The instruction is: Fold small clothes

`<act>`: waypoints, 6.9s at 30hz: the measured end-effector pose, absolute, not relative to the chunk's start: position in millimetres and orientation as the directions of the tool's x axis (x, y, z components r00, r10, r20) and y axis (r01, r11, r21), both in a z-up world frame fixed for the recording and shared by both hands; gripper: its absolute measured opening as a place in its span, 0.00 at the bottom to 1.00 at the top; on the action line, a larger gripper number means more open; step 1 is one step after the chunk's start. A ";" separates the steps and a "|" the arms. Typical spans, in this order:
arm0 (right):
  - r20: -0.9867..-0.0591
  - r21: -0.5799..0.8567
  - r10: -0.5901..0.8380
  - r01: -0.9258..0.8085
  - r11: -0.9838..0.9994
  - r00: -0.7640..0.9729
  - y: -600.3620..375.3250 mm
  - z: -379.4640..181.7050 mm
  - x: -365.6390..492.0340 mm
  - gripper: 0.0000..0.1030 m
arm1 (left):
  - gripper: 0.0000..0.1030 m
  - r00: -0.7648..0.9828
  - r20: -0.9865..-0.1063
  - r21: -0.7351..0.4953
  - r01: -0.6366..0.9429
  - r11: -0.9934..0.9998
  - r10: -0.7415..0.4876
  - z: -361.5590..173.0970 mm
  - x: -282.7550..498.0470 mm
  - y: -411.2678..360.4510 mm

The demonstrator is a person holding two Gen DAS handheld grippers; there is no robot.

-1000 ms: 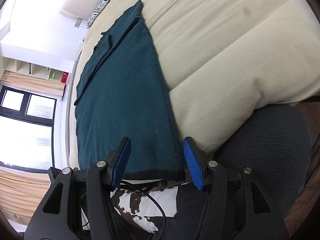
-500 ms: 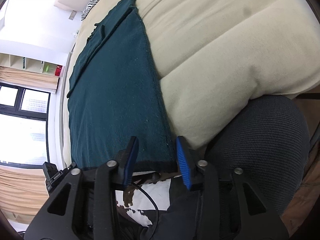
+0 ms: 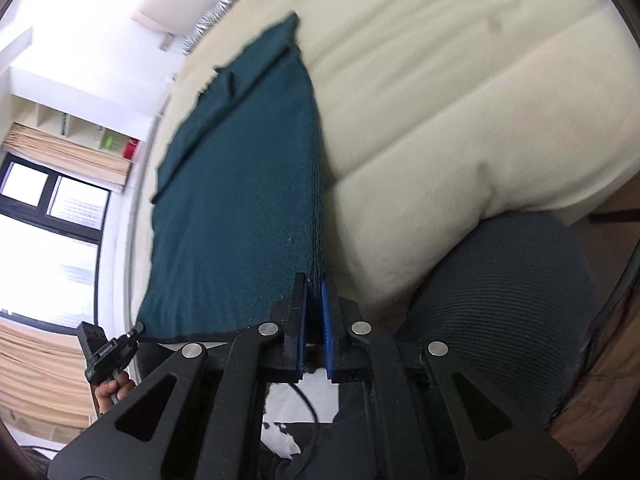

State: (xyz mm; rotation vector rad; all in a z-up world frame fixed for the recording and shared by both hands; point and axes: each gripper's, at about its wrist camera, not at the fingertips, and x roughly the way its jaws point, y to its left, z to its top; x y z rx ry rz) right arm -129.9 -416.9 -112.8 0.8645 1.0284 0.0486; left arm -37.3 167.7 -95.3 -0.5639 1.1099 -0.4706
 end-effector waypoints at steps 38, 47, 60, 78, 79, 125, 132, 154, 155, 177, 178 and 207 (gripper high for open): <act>-0.510 0.773 0.387 0.213 0.597 0.768 -458.9 -46.4 218.7 0.05 | 0.06 0.576 -0.474 -0.811 0.009 0.585 -0.666 -55.0 287.5 129.1; -0.614 0.690 0.278 0.331 0.644 0.739 -477.7 -92.3 331.2 0.05 | 0.07 0.564 -0.575 -0.760 -0.098 0.643 -0.593 -100.7 380.0 118.5; -0.683 0.580 0.151 0.404 0.708 0.715 -478.7 -126.9 328.5 0.54 | 0.62 0.580 -0.623 -0.679 -0.067 0.731 -0.525 -107.8 331.2 118.3; -0.782 0.274 0.050 0.270 0.923 0.621 -407.7 -127.5 191.7 0.51 | 0.62 0.597 -0.710 -0.391 0.107 0.914 -0.374 -103.6 210.7 72.6; -0.785 0.269 0.053 0.263 0.927 0.617 -406.0 -130.0 188.3 0.50 | 0.60 0.588 -0.716 -0.398 0.100 0.912 -0.376 -108.1 210.0 74.0; -0.784 0.337 0.055 0.349 0.874 0.618 -421.6 -140.4 106.1 0.01 | 0.07 0.588 -0.750 -0.305 0.100 0.947 -0.303 -117.3 185.2 93.4; -0.783 0.335 0.057 0.343 0.878 0.620 -417.2 -137.7 110.6 0.01 | 0.06 0.593 -0.745 -0.310 0.097 0.946 -0.305 -117.3 177.8 95.8; -0.796 0.367 0.071 0.386 0.846 0.601 -432.6 -150.7 90.1 0.00 | 0.07 0.563 -0.757 -0.349 0.081 0.934 -0.332 -126.1 177.5 102.8; -0.792 0.369 0.075 0.378 0.849 0.606 -432.1 -149.6 89.2 0.00 | 0.07 0.563 -0.754 -0.358 0.080 0.930 -0.339 -126.5 177.3 104.3; -0.750 0.307 0.043 0.290 0.906 0.660 -400.5 -119.0 115.7 0.40 | 0.11 0.556 -0.753 -0.383 0.065 0.922 -0.352 -130.2 175.1 107.4; -0.766 0.307 0.048 0.299 0.903 0.641 -401.0 -124.4 123.5 0.35 | 0.11 0.555 -0.753 -0.383 0.065 0.921 -0.353 -130.3 175.3 107.5; -0.806 0.342 0.067 0.370 0.864 0.588 -412.6 -154.9 121.3 0.06 | 0.14 0.530 -0.760 -0.403 0.068 0.913 -0.375 -124.9 180.0 111.9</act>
